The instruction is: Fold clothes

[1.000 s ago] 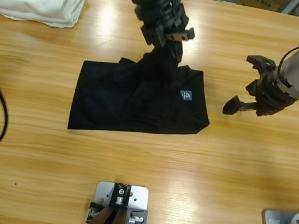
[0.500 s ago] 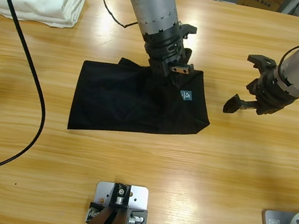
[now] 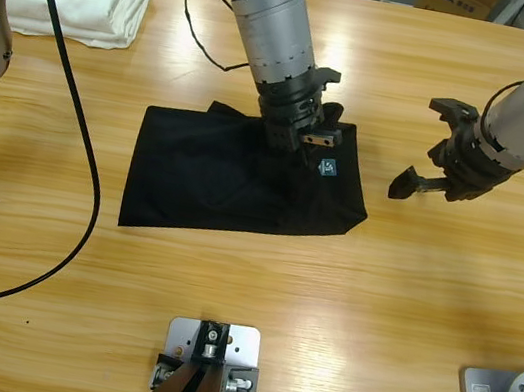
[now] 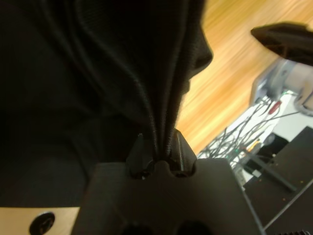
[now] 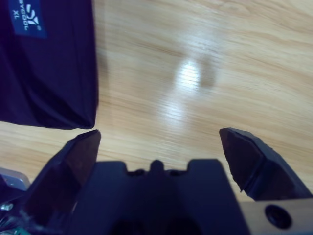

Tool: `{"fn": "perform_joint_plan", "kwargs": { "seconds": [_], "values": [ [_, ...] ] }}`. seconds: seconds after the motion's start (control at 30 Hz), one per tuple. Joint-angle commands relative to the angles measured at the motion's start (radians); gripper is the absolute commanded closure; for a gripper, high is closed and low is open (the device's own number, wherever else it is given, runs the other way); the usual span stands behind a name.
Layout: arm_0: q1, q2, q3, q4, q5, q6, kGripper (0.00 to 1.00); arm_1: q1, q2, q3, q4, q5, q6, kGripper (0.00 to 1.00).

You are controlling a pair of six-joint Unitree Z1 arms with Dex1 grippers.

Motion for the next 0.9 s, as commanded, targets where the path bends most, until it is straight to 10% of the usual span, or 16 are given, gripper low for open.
{"fn": "perform_joint_plan", "kwargs": {
  "seconds": [0.03,0.6,0.63,0.67,0.7,0.9],
  "values": [
    [-0.014,0.043,-0.610,-0.133,-0.060,-0.042,1.000,-0.008,0.042,0.030,-0.016,0.016,-0.018,0.000],
    [-0.026,0.044,-0.609,-0.244,-0.084,-0.073,1.000,-0.007,0.050,0.040,-0.029,0.022,-0.019,0.000],
    [-0.026,0.044,-0.609,-0.240,-0.083,-0.070,0.802,-0.007,0.050,0.040,-0.030,0.024,-0.019,0.000],
    [-0.027,0.045,-0.609,-0.240,-0.082,-0.066,0.257,-0.007,0.050,0.040,-0.031,0.025,-0.019,0.000],
    [-0.028,0.045,-0.609,-0.238,-0.082,-0.066,0.128,-0.005,0.050,0.040,-0.031,0.025,-0.019,0.000],
    [-0.032,0.037,-0.610,-0.243,-0.082,-0.063,0.000,0.000,0.056,0.042,-0.038,0.028,-0.019,0.000]
  ]
}}
